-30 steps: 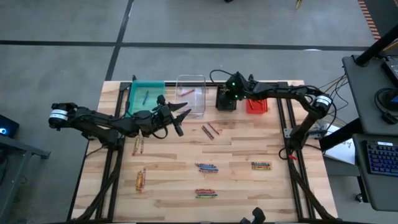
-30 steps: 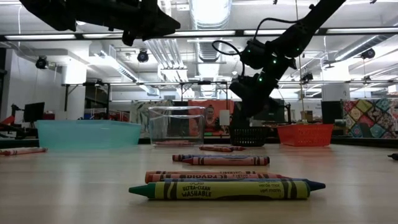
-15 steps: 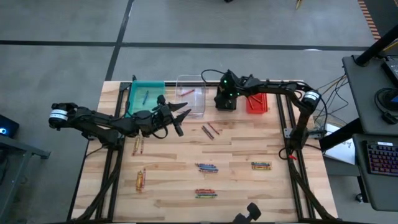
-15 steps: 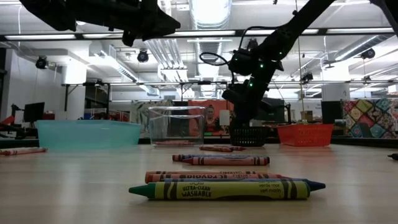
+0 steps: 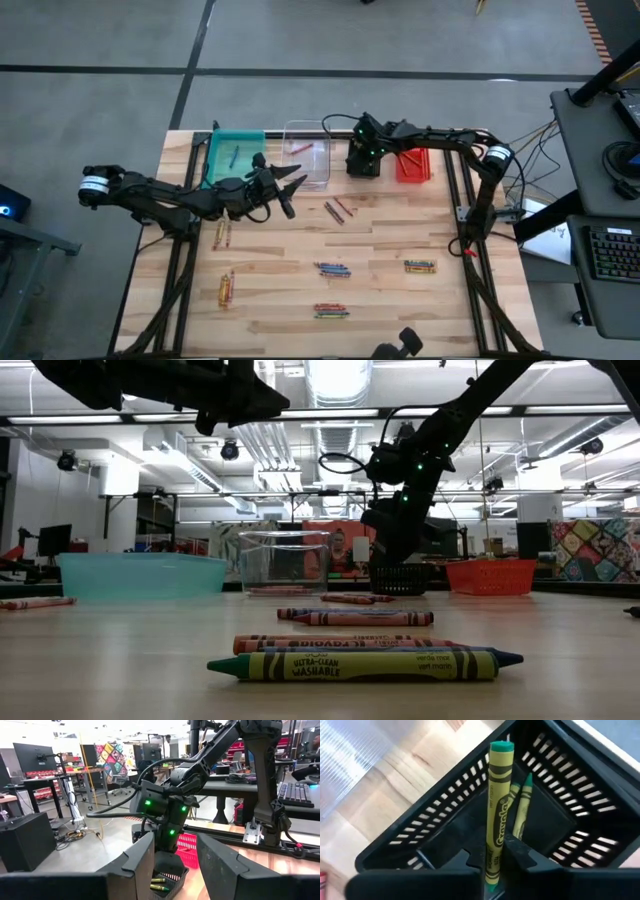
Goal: Sort crayons
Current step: Put the green crayon into the black bin
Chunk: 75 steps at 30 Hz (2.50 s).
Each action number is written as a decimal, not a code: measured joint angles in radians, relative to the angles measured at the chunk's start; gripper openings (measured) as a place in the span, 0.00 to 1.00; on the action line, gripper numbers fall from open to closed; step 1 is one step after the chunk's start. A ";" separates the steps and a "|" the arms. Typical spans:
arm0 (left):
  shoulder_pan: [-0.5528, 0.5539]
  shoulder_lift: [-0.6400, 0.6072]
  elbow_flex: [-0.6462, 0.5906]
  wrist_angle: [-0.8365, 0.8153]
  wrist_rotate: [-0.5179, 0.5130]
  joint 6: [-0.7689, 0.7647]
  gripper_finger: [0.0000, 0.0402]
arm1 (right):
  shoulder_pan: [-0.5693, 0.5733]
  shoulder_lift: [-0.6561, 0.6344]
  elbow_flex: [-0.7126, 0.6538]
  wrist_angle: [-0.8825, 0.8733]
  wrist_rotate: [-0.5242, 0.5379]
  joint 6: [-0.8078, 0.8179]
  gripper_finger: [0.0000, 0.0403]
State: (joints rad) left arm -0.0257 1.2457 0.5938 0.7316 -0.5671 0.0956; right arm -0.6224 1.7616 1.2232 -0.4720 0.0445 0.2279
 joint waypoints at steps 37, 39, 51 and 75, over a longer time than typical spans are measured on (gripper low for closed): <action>0.000 0.000 0.046 -0.137 0.080 -0.038 0.32 | 0.208 -0.393 0.021 -0.249 -0.036 -0.082 0.25; 0.000 0.000 0.067 -0.192 0.080 -0.048 0.32 | 0.240 -0.414 0.021 -0.301 -0.091 -0.081 0.24; 0.000 0.000 0.132 -0.314 0.080 -0.044 0.32 | 0.466 -0.410 0.014 -0.617 -0.159 0.032 0.21; 0.000 0.000 0.135 -0.313 0.080 0.027 0.32 | 0.933 -0.469 -0.399 -0.543 -0.105 0.211 0.15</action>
State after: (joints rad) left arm -0.0261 1.2461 0.7285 0.4186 -0.4870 0.1224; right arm 0.3103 1.2930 0.8246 -1.0145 -0.0601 0.4393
